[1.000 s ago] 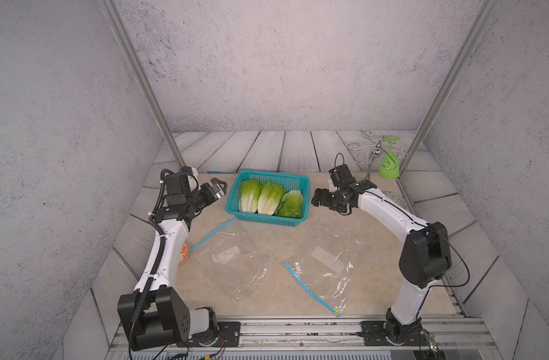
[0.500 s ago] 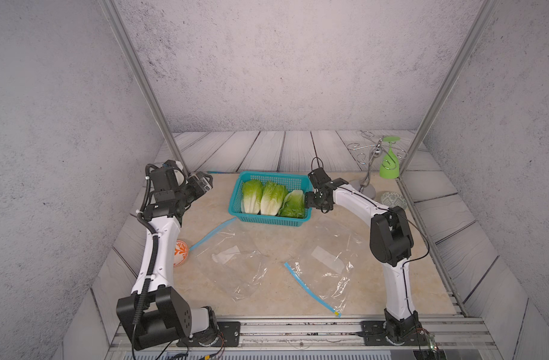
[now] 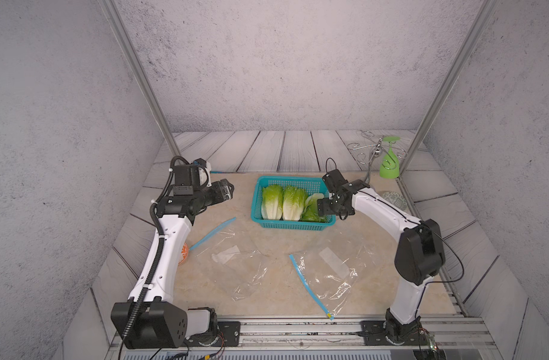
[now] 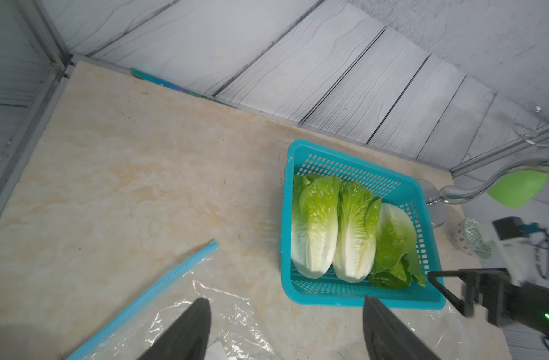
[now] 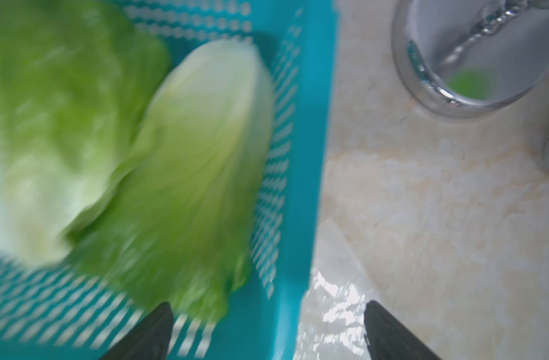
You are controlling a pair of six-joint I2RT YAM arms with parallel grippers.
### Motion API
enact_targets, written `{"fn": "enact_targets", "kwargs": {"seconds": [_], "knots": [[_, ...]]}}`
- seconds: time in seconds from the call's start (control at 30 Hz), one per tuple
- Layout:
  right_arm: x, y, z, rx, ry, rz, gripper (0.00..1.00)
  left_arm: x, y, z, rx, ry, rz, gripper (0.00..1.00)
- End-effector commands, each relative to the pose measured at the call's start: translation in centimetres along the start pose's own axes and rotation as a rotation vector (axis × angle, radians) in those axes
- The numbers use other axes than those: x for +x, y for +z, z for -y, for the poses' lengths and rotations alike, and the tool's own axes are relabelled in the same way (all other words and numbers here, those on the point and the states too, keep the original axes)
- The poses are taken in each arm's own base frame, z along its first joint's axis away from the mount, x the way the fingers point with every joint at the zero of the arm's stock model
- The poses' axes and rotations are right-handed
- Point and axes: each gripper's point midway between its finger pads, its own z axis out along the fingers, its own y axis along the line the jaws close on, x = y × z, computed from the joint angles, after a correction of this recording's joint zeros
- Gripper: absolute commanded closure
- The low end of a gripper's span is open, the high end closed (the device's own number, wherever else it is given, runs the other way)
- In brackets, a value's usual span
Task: Put the chinese cabbages into a zipper bag and zip it
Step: Move the basket to the center of the board, then pick up the zipper food storage bag at the center of the board.
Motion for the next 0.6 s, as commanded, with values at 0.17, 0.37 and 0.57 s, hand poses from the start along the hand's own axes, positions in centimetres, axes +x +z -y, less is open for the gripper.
{"fn": "enact_targets", "kwargs": {"seconds": [0.17,0.37,0.57], "knots": [[16.5,-3.9,-6.5,-0.114,-0.258,-0.259,0.05,3.8,0.0,-1.0,-0.102,0.055,-0.074,0.21],[13.3,-3.1,-14.1,-0.282,-0.302,-0.233,0.03,6.2,0.7,-5.7,-0.251,-0.065,-0.13,0.23],[12.9,-0.7,-21.1,-0.475,-0.197,-0.349,0.08,9.6,1.1,-10.9,-0.246,-0.334,-0.146,0.27]]}}
